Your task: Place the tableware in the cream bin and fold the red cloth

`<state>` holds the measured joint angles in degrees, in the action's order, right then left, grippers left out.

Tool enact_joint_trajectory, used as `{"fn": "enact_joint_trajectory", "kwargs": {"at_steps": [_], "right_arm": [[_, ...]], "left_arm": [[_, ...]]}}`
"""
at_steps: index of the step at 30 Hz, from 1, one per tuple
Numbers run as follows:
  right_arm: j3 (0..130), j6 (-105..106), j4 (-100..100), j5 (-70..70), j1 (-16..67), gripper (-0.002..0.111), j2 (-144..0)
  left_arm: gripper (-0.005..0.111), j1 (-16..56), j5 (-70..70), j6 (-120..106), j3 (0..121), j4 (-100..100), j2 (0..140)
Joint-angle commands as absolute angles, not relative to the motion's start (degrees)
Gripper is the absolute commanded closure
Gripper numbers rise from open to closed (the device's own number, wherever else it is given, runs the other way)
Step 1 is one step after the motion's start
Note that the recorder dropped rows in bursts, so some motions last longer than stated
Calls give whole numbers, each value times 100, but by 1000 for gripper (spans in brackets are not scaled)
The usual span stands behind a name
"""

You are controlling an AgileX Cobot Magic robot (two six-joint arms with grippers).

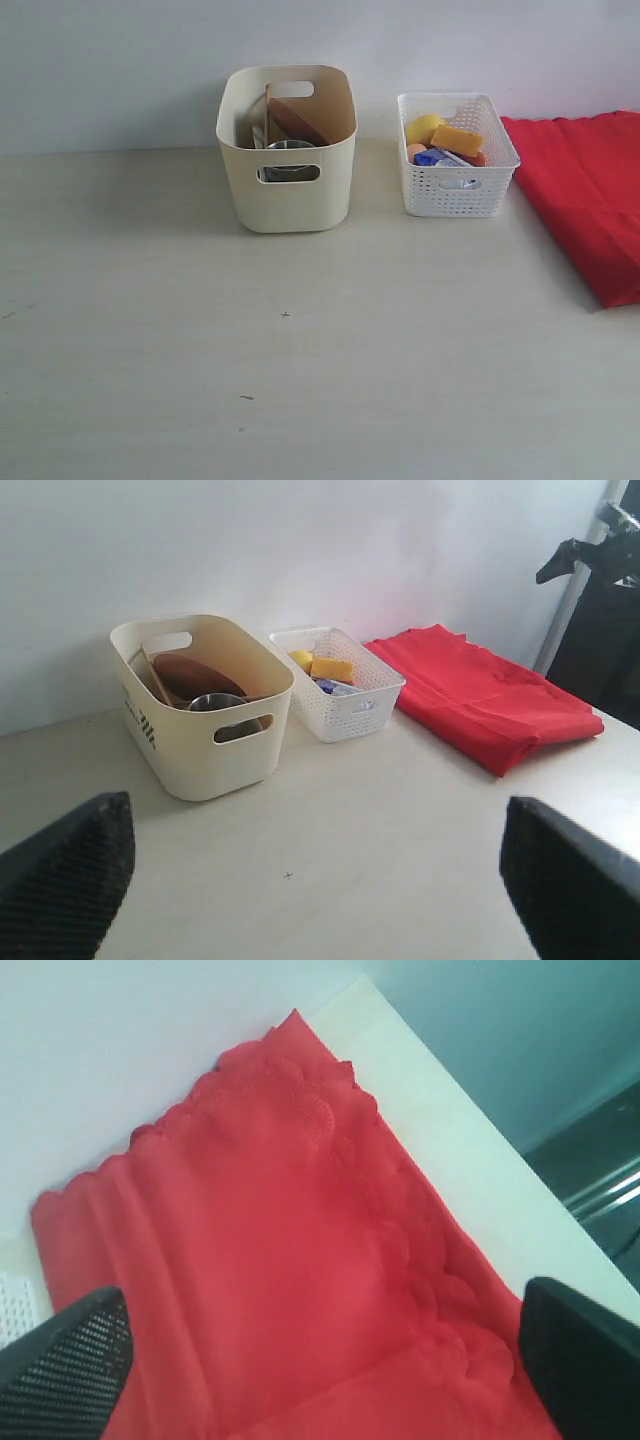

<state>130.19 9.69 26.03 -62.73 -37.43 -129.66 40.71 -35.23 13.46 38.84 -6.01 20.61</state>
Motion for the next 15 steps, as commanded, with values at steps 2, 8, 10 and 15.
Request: {"fn": "enact_joint_trajectory", "kwargs": {"at_steps": [2,8,10,15], "right_arm": [[12856,772,2364,-6996,-3732,8,-11784],[10969,1124,2282,-6631,-3449,28,-9823],[10317,1283,2207,-6333,-3318,36,-9242],[7757,1539,2285,-5163,-3023,60,-7076]], "left_arm": [[13,4071,-3323,1392,3868,-595,2043],[13,4071,-3296,1377,3868,-595,2043],[13,4071,-3271,1377,3868,-595,2017],[13,4071,-3029,1233,3868,-607,1975]]}}
